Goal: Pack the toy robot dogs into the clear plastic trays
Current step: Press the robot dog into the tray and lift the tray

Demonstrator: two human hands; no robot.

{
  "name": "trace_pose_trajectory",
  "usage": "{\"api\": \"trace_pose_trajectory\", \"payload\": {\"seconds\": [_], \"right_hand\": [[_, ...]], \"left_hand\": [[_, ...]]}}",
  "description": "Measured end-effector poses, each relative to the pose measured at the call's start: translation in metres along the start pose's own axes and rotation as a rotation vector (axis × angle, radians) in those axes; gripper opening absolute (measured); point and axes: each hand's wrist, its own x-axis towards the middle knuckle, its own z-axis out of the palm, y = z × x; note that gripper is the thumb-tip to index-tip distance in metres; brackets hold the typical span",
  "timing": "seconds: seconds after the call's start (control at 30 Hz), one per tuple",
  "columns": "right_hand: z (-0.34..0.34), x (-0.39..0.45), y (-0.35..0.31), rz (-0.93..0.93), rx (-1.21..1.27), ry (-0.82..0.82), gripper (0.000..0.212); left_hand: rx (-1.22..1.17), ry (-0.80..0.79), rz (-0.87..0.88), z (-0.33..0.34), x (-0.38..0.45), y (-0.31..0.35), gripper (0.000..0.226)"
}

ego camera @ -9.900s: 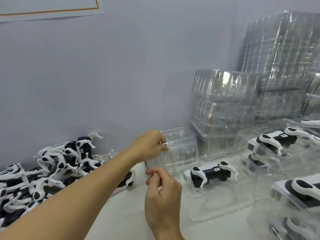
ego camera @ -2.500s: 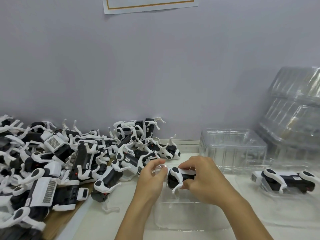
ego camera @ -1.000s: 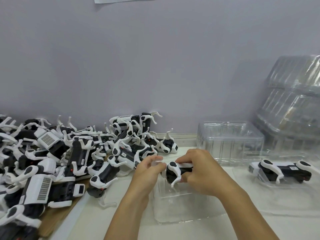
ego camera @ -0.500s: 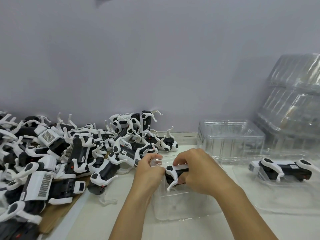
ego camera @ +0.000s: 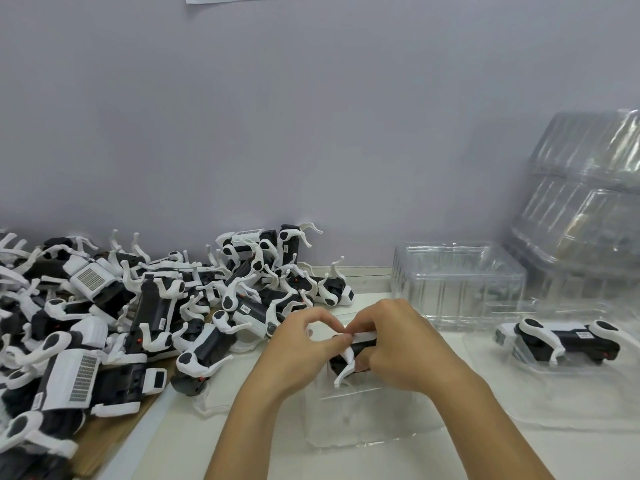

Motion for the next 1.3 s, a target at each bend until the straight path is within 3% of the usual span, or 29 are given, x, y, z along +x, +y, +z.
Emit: {"api": "trace_pose_trajectory", "payload": {"seconds": [0.27, 0.43, 0.63, 0.8, 0.93, 1.3], "right_hand": [[-0.001, 0.0, 0.001, -0.038, -0.012, 0.013, 0.035], [-0.03, -0.005, 0.022, -0.016, 0.085, 0.14, 0.015], [-0.048, -0.013, 0.035, 0.089, 0.069, 0.05, 0.016], [-0.041, -0.009, 0.03, 0.143, 0.059, 0.081, 0.009], [-0.031, -0.007, 0.031, 0.188, 0.063, 0.095, 0.021], [-0.039, -0.009, 0.034, 0.185, 0.067, 0.033, 0.017]], "left_hand": [[0.079, 0.017, -0.044, 0.005, 0.001, -0.003, 0.012], [0.08, 0.023, -0.06, 0.004, 0.0, -0.002, 0.013], [0.068, 0.019, -0.072, 0.004, -0.001, -0.001, 0.013], [0.054, 0.012, -0.069, 0.004, -0.002, 0.001, 0.013], [0.079, 0.027, -0.06, 0.006, -0.003, 0.001, 0.013], [0.06, 0.038, -0.044, 0.006, -0.002, 0.002, 0.011]]}}
